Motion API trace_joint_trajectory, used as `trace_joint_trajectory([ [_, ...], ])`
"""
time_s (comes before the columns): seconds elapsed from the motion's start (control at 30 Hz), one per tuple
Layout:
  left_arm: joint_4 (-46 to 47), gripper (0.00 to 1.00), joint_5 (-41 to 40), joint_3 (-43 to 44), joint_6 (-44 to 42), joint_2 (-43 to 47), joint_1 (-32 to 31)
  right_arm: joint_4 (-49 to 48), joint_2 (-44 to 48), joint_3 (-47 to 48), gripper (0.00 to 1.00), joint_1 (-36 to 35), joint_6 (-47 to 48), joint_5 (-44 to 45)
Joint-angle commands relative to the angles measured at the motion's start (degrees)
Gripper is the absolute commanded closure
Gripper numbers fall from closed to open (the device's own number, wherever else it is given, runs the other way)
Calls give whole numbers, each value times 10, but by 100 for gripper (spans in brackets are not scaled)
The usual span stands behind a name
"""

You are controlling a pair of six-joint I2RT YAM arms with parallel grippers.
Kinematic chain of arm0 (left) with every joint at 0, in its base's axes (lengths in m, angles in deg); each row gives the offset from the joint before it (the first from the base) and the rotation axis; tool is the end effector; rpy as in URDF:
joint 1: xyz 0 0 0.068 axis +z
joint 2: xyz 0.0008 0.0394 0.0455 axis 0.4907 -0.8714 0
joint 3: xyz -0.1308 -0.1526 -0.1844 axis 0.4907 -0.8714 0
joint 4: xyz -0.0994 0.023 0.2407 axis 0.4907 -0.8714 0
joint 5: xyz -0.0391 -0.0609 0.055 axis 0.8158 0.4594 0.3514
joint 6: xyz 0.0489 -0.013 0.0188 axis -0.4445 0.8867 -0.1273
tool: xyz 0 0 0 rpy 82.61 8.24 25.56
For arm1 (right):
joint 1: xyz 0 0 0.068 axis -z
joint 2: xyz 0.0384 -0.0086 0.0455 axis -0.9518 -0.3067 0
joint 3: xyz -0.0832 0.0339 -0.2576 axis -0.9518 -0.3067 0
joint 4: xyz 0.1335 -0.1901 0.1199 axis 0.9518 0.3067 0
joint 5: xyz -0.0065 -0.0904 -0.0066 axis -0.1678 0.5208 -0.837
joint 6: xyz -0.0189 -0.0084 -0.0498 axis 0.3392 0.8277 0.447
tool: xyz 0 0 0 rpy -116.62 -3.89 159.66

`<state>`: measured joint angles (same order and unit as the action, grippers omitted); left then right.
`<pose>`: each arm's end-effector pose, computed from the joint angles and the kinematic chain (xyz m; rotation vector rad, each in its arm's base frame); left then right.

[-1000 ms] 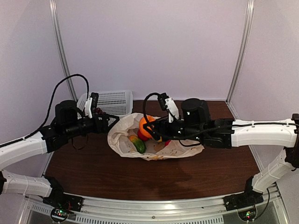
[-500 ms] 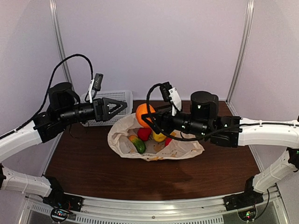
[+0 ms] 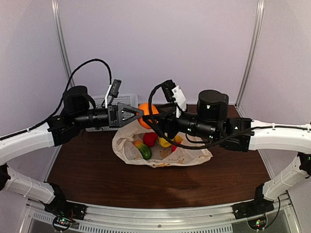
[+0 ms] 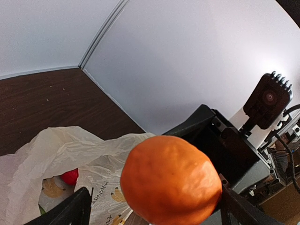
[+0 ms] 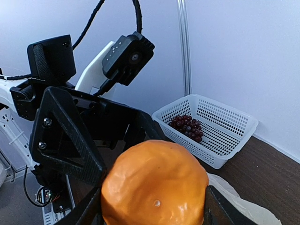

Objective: Untie the knot of the plastic bag and take out the fruit
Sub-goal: Pass from the right arm to the left

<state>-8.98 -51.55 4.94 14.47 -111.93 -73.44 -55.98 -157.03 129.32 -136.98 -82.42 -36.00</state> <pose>0.1857 -0.2048 0.3494 0.4729 1.8605 -1.5413 0.1416 0.3025 0.3668 -0.8338 1.5412 0.9727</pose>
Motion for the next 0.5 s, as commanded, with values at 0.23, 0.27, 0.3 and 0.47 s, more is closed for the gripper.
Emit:
trace_joint_trajectory([
  [0.23, 82, 2, 37, 7, 39, -28, -6, 38, -35, 52, 46, -18, 49, 36],
  [0.27, 84, 3, 38, 8, 40, -30, -7, 41, -37, 55, 46, -18, 52, 39],
  [0.3, 87, 4, 38, 7, 41, -32, -7, 43, -38, 57, 46, -20, 55, 41],
  [0.47, 101, 29, 43, 0, 49, -37, -9, 47, -42, 61, 46, -23, 61, 51],
])
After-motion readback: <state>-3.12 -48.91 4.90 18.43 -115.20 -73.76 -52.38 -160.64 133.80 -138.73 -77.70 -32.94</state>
